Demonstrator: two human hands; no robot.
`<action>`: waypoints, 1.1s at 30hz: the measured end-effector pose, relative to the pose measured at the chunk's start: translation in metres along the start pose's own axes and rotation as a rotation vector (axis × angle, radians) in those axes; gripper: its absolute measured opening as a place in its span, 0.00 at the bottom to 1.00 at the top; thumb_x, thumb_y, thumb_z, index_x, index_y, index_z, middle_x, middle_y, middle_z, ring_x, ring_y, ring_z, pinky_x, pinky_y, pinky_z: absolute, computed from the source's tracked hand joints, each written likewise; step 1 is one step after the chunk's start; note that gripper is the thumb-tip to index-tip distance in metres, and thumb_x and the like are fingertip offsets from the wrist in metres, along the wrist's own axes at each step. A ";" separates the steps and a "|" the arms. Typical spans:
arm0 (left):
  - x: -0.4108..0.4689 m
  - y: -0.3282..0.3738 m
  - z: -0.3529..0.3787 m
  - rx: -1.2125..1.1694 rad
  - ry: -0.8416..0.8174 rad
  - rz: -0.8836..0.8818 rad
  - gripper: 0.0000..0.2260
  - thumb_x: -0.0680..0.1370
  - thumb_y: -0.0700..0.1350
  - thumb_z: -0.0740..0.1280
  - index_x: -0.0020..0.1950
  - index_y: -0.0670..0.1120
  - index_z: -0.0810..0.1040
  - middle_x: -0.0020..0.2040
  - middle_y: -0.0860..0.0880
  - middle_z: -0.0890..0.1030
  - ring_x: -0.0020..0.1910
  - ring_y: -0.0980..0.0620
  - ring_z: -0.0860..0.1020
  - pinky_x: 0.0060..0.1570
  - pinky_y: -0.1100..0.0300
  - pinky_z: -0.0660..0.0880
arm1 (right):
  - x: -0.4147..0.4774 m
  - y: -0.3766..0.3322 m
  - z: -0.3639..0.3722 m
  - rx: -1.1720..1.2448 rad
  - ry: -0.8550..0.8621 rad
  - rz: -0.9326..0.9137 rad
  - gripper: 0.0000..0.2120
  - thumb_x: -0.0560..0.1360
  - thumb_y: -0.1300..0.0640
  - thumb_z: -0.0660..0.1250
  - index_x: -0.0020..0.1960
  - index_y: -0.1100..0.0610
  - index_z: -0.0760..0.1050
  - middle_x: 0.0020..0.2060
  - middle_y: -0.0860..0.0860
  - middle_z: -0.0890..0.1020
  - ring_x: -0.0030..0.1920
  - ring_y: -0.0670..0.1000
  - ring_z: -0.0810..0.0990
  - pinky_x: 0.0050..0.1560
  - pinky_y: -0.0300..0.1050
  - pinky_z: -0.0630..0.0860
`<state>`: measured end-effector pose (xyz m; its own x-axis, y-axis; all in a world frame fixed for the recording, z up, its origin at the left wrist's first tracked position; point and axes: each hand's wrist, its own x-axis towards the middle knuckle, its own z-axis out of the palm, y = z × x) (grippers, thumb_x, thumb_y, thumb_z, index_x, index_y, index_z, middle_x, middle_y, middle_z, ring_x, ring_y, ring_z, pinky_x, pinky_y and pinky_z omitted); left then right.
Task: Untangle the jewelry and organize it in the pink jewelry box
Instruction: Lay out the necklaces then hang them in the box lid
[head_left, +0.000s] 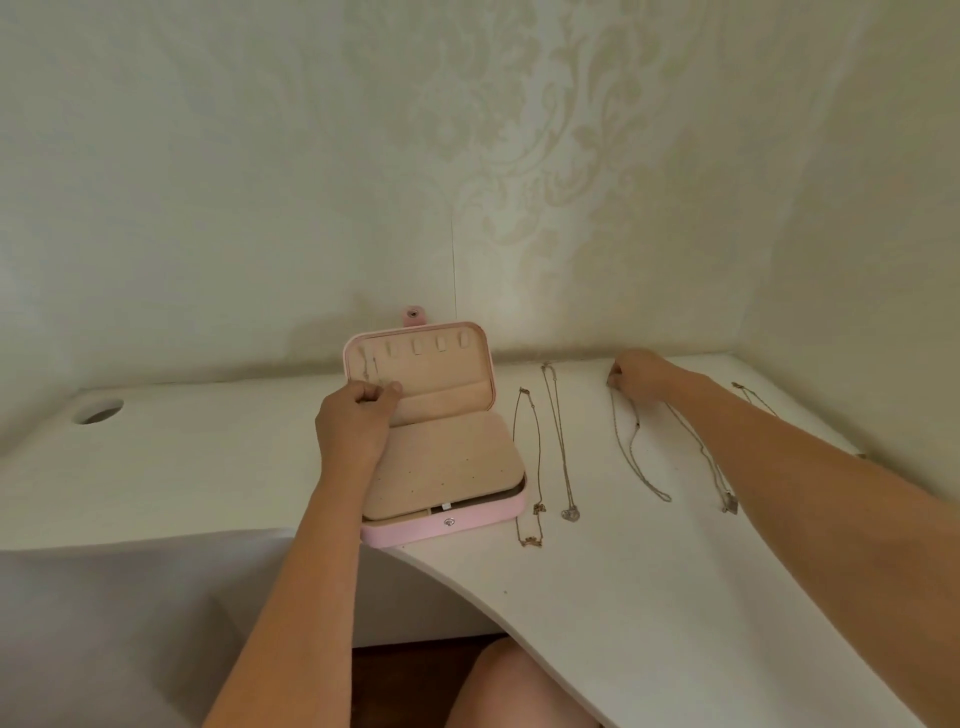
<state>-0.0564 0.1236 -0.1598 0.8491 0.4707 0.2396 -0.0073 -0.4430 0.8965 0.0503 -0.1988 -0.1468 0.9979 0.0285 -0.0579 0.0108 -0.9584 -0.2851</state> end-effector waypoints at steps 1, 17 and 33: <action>0.000 0.000 0.000 0.006 -0.003 0.004 0.11 0.76 0.48 0.68 0.40 0.41 0.78 0.34 0.52 0.76 0.39 0.50 0.73 0.34 0.64 0.66 | -0.002 -0.002 0.000 0.042 0.009 -0.002 0.14 0.79 0.62 0.57 0.52 0.71 0.76 0.51 0.63 0.80 0.49 0.58 0.78 0.48 0.48 0.72; -0.006 -0.017 -0.013 0.128 -0.137 0.131 0.10 0.74 0.52 0.69 0.50 0.49 0.75 0.52 0.49 0.72 0.48 0.51 0.73 0.46 0.60 0.67 | -0.079 -0.140 -0.137 0.543 0.074 -0.611 0.07 0.73 0.65 0.69 0.47 0.55 0.80 0.42 0.52 0.81 0.40 0.44 0.79 0.41 0.28 0.75; -0.007 -0.016 -0.016 0.221 -0.085 0.229 0.14 0.73 0.53 0.70 0.53 0.48 0.74 0.52 0.50 0.72 0.44 0.53 0.72 0.43 0.65 0.67 | -0.072 -0.256 -0.120 0.544 0.029 -0.906 0.06 0.72 0.68 0.70 0.48 0.63 0.80 0.39 0.53 0.81 0.41 0.48 0.79 0.49 0.40 0.78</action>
<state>-0.0704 0.1397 -0.1701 0.8799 0.2779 0.3853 -0.0967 -0.6893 0.7180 -0.0167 0.0107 0.0448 0.6328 0.6559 0.4116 0.7294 -0.3264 -0.6012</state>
